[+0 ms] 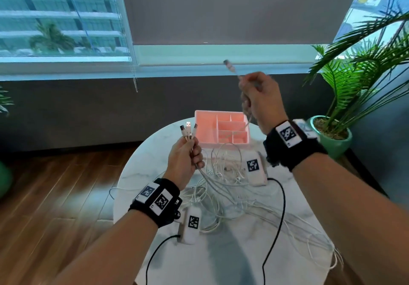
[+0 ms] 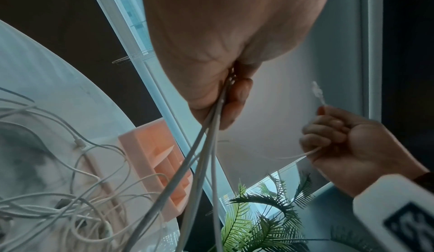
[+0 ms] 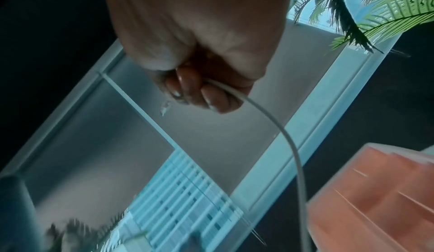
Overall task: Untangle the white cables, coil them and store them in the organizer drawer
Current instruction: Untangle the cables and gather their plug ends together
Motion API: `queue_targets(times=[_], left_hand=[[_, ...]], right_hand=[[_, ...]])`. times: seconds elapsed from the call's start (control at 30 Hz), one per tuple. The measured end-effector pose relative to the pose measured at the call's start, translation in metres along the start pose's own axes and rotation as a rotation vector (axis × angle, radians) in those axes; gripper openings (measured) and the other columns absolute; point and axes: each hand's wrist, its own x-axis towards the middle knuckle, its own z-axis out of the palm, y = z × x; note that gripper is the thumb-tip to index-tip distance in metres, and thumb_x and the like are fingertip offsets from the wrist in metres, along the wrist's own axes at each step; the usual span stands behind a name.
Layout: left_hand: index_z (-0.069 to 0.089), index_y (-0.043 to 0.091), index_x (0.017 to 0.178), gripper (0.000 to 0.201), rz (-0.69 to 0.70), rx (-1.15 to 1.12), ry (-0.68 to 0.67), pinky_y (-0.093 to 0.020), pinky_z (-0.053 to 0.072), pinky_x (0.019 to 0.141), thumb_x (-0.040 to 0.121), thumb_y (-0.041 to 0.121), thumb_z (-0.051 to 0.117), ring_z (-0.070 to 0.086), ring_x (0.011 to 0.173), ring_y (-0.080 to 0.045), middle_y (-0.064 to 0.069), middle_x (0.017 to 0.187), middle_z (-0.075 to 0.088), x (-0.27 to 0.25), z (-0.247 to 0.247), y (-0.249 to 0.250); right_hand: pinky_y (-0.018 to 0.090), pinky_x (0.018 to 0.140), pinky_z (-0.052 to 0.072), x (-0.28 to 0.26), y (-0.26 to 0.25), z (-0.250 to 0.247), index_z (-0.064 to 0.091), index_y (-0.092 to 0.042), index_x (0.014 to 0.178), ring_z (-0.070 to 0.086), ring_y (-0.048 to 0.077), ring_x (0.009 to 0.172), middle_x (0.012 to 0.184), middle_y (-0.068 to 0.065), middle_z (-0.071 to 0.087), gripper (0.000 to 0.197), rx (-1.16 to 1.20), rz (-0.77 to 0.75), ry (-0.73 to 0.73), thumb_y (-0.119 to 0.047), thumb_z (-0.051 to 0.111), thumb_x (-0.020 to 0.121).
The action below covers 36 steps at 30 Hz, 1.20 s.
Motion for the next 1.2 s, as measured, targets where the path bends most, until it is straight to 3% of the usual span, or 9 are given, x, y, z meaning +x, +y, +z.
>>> queue_targets(times=[0.23, 0.37, 0.47, 0.53, 0.6, 0.77, 0.93, 1.0, 1.2], left_hand=[[0.052, 0.012, 0.096, 0.023, 0.062, 0.052, 0.034, -0.026, 0.036, 0.048, 0.104, 0.002, 0.033, 0.031, 0.049, -0.012, 0.001, 0.062, 0.035, 0.003, 0.013, -0.007], [0.055, 0.013, 0.090, 0.026, 0.097, 0.136, 0.053, -0.025, 0.037, 0.046, 0.108, 0.012, 0.036, 0.034, 0.051, -0.013, 0.004, 0.057, 0.039, -0.001, 0.022, -0.012], [0.059, 0.009, 0.093, 0.028, 0.126, 0.205, 0.043, -0.032, 0.050, 0.055, 0.109, 0.025, 0.042, 0.059, 0.064, -0.022, -0.001, 0.066, 0.063, 0.000, 0.023, -0.016], [0.062, 0.004, 0.104, 0.029, 0.161, 0.289, 0.059, -0.037, 0.051, 0.061, 0.107, 0.028, 0.046, 0.061, 0.073, -0.029, -0.013, 0.081, 0.066, 0.000, 0.021, -0.020], [0.062, 0.007, 0.095, 0.028, 0.184, 0.302, 0.132, -0.028, 0.042, 0.049, 0.108, 0.026, 0.045, 0.050, 0.060, -0.022, -0.010, 0.070, 0.056, 0.000, 0.019, -0.020], [0.049, 0.018, 0.080, 0.030, 0.148, -0.047, 0.350, -0.021, 0.030, 0.041, 0.109, 0.026, 0.043, 0.039, 0.051, -0.007, 0.005, 0.064, 0.044, 0.012, -0.008, 0.007], [0.046, 0.018, 0.080, 0.032, 0.196, -0.189, 0.381, -0.029, 0.049, 0.056, 0.109, 0.029, 0.038, 0.056, 0.058, -0.015, 0.002, 0.063, 0.051, 0.015, -0.028, 0.028], [0.044, 0.019, 0.075, 0.038, 0.202, -0.275, 0.347, -0.031, 0.054, 0.057, 0.109, 0.033, 0.036, 0.046, 0.046, -0.013, 0.004, 0.056, 0.039, 0.014, -0.031, 0.035], [0.042, 0.022, 0.072, 0.040, 0.185, -0.172, 0.330, -0.017, 0.018, 0.036, 0.109, 0.036, 0.035, 0.021, 0.041, -0.007, 0.005, 0.058, 0.027, 0.014, -0.049, 0.045]], right_hand=[[0.020, 0.038, 0.028, -0.064, 0.076, 0.035, 0.055, -0.012, 0.094, 0.033, 0.006, 0.039, 0.050, -0.010, 0.045, 0.005, -0.094, 0.195, -0.143, -0.013, 0.055, 0.099], [0.020, 0.045, 0.041, -0.080, 0.085, 0.050, 0.056, -0.012, 0.093, 0.051, 0.001, 0.043, 0.062, -0.006, 0.062, 0.007, -0.175, 0.168, -0.116, -0.015, 0.058, 0.098], [0.019, 0.049, 0.050, -0.089, 0.085, 0.056, 0.055, -0.013, 0.089, 0.066, 0.008, 0.055, 0.074, 0.004, 0.070, 0.012, -0.202, 0.153, -0.104, -0.019, 0.058, 0.099], [0.021, 0.051, 0.050, -0.092, 0.090, 0.055, 0.053, -0.019, 0.084, 0.065, 0.011, 0.055, 0.073, 0.004, 0.070, 0.016, -0.280, 0.107, -0.125, -0.024, 0.058, 0.098], [0.020, 0.050, 0.043, -0.091, 0.096, 0.047, 0.054, -0.020, 0.083, 0.055, 0.008, 0.050, 0.067, 0.001, 0.066, 0.017, -0.372, 0.084, -0.201, -0.029, 0.061, 0.096], [0.026, 0.065, 0.048, -0.092, 0.115, -0.008, 0.059, -0.015, 0.088, 0.060, 0.017, 0.068, 0.081, 0.004, 0.064, 0.012, -0.656, 0.115, -0.397, -0.025, 0.063, 0.094], [0.028, 0.070, 0.044, -0.089, 0.146, -0.063, 0.062, -0.014, 0.088, 0.060, 0.019, 0.077, 0.081, -0.001, 0.065, 0.005, -0.865, 0.260, -0.304, -0.016, 0.064, 0.092], [0.030, 0.072, 0.043, -0.089, 0.158, -0.075, 0.061, -0.014, 0.089, 0.061, 0.024, 0.083, 0.086, 0.003, 0.067, 0.003, -0.973, 0.328, -0.297, -0.012, 0.060, 0.091], [0.033, 0.063, 0.051, -0.085, 0.179, -0.106, 0.060, -0.013, 0.080, 0.064, 0.027, 0.067, 0.082, 0.009, 0.070, 0.015, -0.819, 0.603, -0.084, -0.014, 0.054, 0.094]])
